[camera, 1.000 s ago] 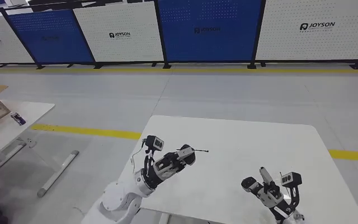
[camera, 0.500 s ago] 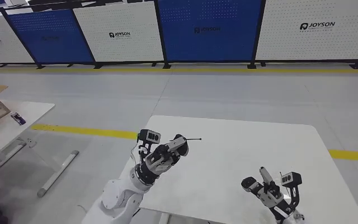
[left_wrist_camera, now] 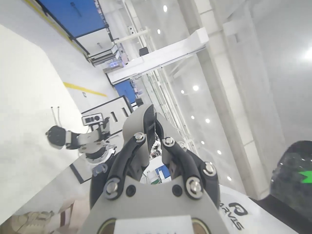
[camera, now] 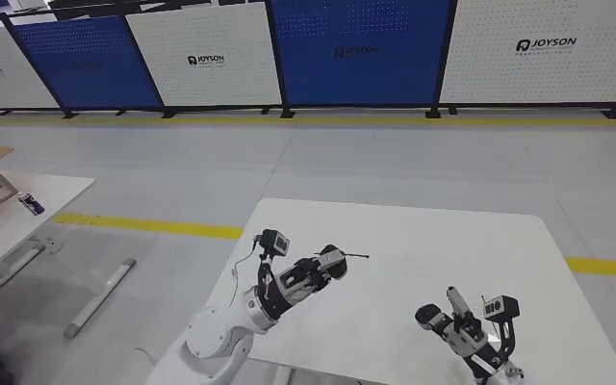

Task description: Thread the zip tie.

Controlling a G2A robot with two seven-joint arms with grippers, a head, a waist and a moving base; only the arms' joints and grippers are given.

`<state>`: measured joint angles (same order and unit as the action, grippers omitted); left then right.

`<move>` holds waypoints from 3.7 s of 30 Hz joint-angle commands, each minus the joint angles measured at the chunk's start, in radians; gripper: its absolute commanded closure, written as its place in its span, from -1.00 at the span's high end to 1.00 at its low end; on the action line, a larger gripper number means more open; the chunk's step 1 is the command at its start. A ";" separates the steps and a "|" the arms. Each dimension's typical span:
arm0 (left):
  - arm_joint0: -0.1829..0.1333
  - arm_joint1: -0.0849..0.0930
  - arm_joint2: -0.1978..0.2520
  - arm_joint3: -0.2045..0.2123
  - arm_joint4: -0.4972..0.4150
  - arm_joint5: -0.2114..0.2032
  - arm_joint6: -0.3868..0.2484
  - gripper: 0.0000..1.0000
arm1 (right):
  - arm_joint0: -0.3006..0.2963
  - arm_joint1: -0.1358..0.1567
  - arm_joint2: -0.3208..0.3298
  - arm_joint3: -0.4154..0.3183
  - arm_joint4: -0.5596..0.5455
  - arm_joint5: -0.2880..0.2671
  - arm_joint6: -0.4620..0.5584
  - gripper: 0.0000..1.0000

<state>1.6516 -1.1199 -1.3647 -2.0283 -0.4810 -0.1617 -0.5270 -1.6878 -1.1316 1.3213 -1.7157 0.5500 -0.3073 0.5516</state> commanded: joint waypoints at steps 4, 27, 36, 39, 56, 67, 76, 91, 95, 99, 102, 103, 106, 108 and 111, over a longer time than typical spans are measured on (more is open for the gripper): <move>-0.030 -0.007 0.063 0.128 0.020 0.022 0.031 -1.00 | 0.000 0.000 0.000 0.000 0.000 0.000 0.000 1.00; -0.097 -0.006 0.160 0.253 0.273 0.102 0.033 -1.00 | 0.000 0.000 0.000 0.000 0.000 0.000 0.000 1.00; -0.093 0.000 0.163 0.259 0.324 0.125 0.022 -1.00 | 0.000 0.000 0.000 0.000 0.000 0.000 0.000 1.00; -0.093 0.000 0.163 0.259 0.324 0.125 0.022 -1.00 | 0.000 0.000 0.000 0.000 0.000 0.000 0.000 1.00; -0.038 0.004 0.126 0.176 0.121 -0.077 -0.043 -1.00 | 0.000 0.000 0.000 0.000 0.000 0.000 0.000 1.00; -0.032 0.003 0.123 0.155 0.085 -0.111 -0.038 -1.00 | 0.000 0.000 0.000 0.000 0.000 0.000 0.000 1.00; 0.031 0.002 0.049 0.059 0.008 -0.178 -0.040 -1.00 | 0.000 0.000 0.000 0.000 0.000 0.000 0.000 1.00; -0.073 -0.010 0.173 0.236 0.115 -0.095 -0.016 -1.00 | 0.000 0.000 0.000 0.000 0.000 0.000 0.000 1.00; -0.110 -0.013 0.216 0.292 0.217 -0.012 0.007 -1.00 | 0.000 0.000 0.000 0.000 0.000 0.000 0.000 1.00; -0.110 -0.013 0.216 0.292 0.217 -0.012 0.007 -1.00 | 0.000 0.000 0.000 0.000 0.000 0.000 0.000 1.00; -0.110 -0.013 0.216 0.292 0.217 -0.012 0.007 -1.00 | 0.000 0.000 0.000 0.000 0.000 0.000 0.000 1.00; -0.110 -0.013 0.216 0.292 0.217 -0.012 0.007 -1.00 | 0.000 0.000 0.000 0.000 0.000 0.000 0.000 1.00; -0.110 -0.013 0.216 0.292 0.217 -0.012 0.007 -1.00 | 0.000 0.000 0.000 0.000 0.000 0.000 0.000 1.00; -0.110 -0.013 0.216 0.292 0.217 -0.012 0.007 -1.00 | 0.000 0.000 0.000 0.000 0.000 0.000 0.000 1.00; -0.113 -0.015 0.222 0.274 0.210 -0.038 0.033 -1.00 | 0.000 0.000 0.000 0.000 0.000 0.000 0.000 1.00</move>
<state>1.5392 -1.1344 -1.1426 -1.7483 -0.2682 -0.1854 -0.5041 -1.6878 -1.1316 1.3213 -1.7157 0.5500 -0.3073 0.5516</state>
